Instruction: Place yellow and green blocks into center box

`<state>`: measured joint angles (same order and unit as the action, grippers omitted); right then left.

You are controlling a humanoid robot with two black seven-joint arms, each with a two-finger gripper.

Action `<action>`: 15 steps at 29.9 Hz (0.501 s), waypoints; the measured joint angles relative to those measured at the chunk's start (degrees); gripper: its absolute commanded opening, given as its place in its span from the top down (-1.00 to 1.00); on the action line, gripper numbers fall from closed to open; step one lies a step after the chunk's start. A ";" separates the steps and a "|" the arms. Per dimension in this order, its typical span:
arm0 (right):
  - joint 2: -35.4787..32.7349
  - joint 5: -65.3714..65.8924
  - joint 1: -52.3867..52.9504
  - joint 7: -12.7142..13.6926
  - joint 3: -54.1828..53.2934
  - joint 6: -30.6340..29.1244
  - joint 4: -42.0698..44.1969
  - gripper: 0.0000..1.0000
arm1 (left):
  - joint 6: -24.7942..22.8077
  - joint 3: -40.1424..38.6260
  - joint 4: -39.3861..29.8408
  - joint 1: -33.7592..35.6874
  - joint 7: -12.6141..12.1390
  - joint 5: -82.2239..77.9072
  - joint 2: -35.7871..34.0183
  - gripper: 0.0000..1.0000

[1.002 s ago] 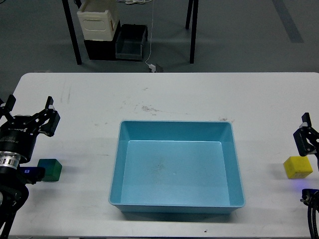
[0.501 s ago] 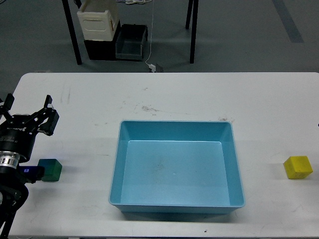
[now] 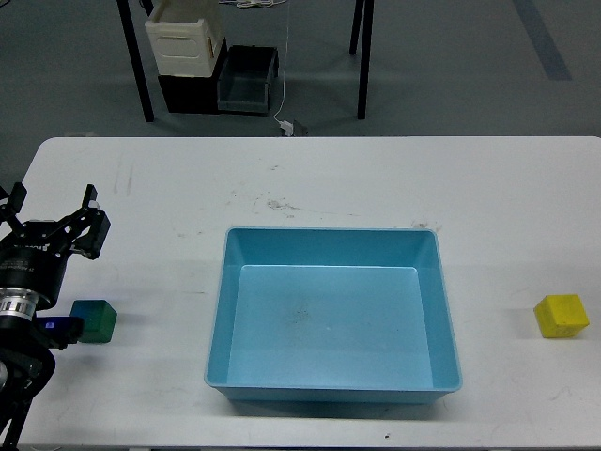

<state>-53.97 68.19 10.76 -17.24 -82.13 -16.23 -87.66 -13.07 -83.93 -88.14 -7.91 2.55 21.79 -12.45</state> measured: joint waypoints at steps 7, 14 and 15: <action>-15.04 6.57 12.07 -10.46 17.94 -1.14 1.07 -1.00 | -0.03 0.00 0.67 0.03 0.01 0.00 0.21 -1.00; -22.03 19.86 17.06 -10.77 32.15 -1.65 -0.04 -1.00 | -0.03 0.00 0.96 0.47 0.00 0.03 0.23 -1.00; -22.47 20.78 17.18 -10.77 34.03 -1.74 -0.31 -1.00 | -0.04 0.00 1.15 0.48 0.00 0.06 0.23 -1.00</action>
<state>-76.44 88.97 27.94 -28.01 -48.10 -17.97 -87.97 -13.11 -83.93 -86.99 -7.43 2.55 21.85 -12.21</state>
